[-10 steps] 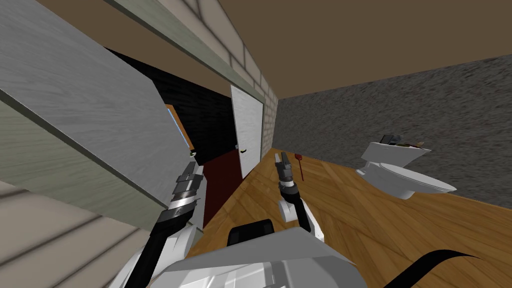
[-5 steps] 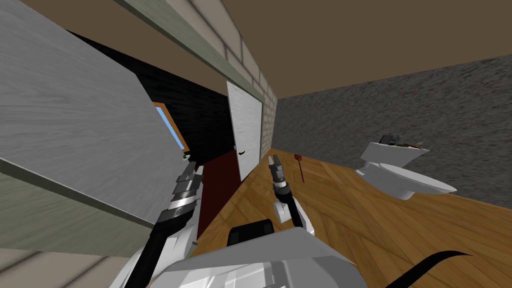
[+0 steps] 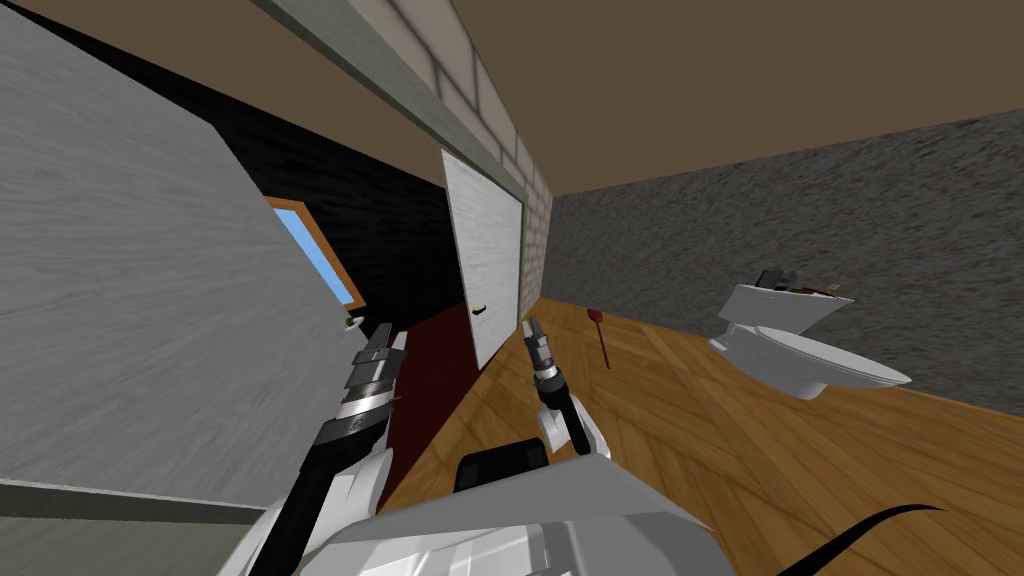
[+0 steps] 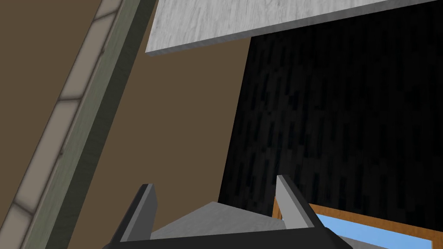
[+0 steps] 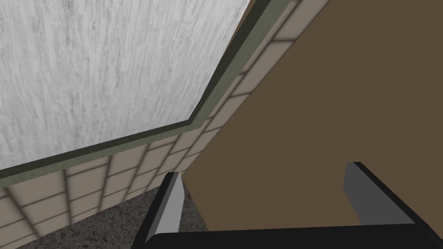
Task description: Push the door open
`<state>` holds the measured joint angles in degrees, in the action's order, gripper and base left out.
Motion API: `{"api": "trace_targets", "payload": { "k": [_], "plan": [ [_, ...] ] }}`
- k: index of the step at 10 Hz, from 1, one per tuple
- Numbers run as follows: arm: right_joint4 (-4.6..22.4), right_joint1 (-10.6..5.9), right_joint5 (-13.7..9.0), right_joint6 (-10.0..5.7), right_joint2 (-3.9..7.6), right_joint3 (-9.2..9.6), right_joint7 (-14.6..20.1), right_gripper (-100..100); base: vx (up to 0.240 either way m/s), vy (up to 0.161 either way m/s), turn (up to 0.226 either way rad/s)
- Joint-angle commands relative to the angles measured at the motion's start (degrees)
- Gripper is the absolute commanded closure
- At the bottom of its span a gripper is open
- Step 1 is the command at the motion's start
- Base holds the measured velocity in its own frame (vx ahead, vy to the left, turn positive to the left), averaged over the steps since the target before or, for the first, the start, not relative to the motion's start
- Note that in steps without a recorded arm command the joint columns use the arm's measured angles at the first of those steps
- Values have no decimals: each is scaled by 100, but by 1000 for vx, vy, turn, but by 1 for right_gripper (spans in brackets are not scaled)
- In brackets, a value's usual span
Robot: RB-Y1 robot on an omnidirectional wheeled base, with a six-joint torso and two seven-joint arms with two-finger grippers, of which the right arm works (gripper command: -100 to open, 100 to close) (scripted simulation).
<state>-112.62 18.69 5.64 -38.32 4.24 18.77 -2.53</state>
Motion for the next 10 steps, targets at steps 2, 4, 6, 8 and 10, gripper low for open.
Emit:
{"api": "trace_targets", "payload": {
  "k": [2, 4, 6, 8, 10],
  "plan": [
    [314, -112, -24, -47, 63, 195, 71, -100, 120, -21, -29],
    [532, -191, -37, -67, 101, 349, 115, -100, 92, -8, -36],
    [754, -271, -50, -86, 139, 505, 160, -100, 94, -11, -32],
    [975, -351, -63, -106, 177, 661, 205, -100, 95, -10, -36],
    [1201, -433, -76, -126, 212, 819, 251, -100, 107, -21, -35]
  ]
}}
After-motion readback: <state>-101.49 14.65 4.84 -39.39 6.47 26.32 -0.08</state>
